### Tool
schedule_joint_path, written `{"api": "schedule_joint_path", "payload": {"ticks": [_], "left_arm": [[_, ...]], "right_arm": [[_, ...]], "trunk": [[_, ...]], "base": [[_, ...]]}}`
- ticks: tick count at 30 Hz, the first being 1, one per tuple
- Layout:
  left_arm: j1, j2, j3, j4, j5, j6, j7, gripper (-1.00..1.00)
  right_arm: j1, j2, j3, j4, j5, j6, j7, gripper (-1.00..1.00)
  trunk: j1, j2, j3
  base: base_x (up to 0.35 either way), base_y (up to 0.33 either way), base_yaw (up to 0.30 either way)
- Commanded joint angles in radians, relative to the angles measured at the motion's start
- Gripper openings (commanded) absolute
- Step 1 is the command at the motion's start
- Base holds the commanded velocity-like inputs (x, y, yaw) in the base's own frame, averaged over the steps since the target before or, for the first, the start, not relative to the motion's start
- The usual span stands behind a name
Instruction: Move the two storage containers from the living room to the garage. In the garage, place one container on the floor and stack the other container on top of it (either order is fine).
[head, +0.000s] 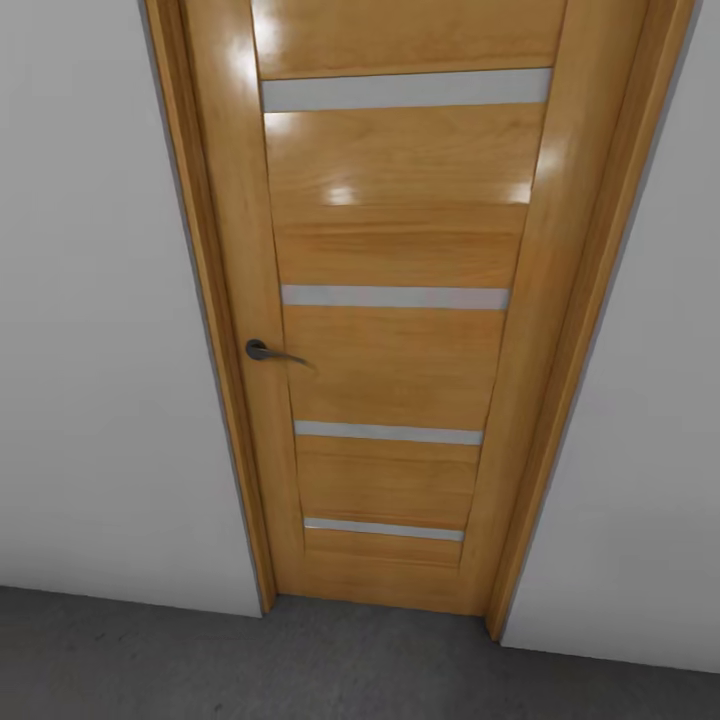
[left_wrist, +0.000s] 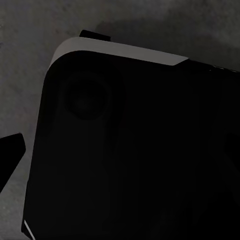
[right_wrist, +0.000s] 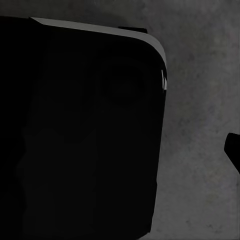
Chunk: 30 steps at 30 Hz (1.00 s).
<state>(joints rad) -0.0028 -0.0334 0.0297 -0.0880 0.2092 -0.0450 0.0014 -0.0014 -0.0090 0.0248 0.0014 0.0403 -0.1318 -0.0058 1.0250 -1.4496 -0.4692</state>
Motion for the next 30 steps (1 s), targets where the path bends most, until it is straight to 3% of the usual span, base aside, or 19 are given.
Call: {"api": "schedule_joint_path", "payload": {"ticks": [1,21,23,24,27,29,30], "left_arm": [[0.000,0.000,0.003,0.000,0.004,-0.003,0.000,1.00],[0.000,0.000,0.002,0.001,0.004,-0.003,-0.001,1.00],[0.000,-0.001,0.002,0.001,0.003,-0.003,-0.001,1.00],[0.000,-0.001,0.002,0.001,0.003,-0.003,-0.001,1.00],[0.000,-0.001,0.002,0.001,0.004,-0.003,-0.001,1.00],[0.000,-0.001,0.003,0.001,0.004,-0.003,-0.001,1.00],[0.000,-0.001,0.003,0.001,0.003,-0.003,-0.001,1.00]], "right_arm": [[0.000,0.000,0.002,0.000,0.004,-0.003,0.000,1.00],[0.000,-0.006,-0.002,-0.024,0.005,0.001,0.008,1.00],[0.000,-0.003,-0.002,-0.106,0.009,0.009,0.010,1.00],[0.000,-0.002,-0.002,-0.227,0.017,0.042,0.010,1.00],[0.000,0.000,-0.002,-0.407,0.022,0.151,0.010,1.00],[-0.007,0.001,-0.003,-0.592,0.023,0.294,0.005,1.00],[-0.061,0.002,-0.003,-0.710,0.023,0.406,-0.001,1.00]], "trunk": [[0.000,0.000,-0.001],[0.000,0.000,-0.001],[0.000,0.000,-0.001],[0.000,0.000,-0.001],[0.000,0.000,-0.001],[0.000,0.000,-0.001],[0.000,0.000,-0.001]], "base": [[0.000,0.000,0.042],[0.000,0.000,0.005],[0.000,0.000,0.000],[0.000,0.000,0.000],[0.000,0.000,0.000],[0.000,0.000,0.000],[0.000,0.000,0.000]]}}
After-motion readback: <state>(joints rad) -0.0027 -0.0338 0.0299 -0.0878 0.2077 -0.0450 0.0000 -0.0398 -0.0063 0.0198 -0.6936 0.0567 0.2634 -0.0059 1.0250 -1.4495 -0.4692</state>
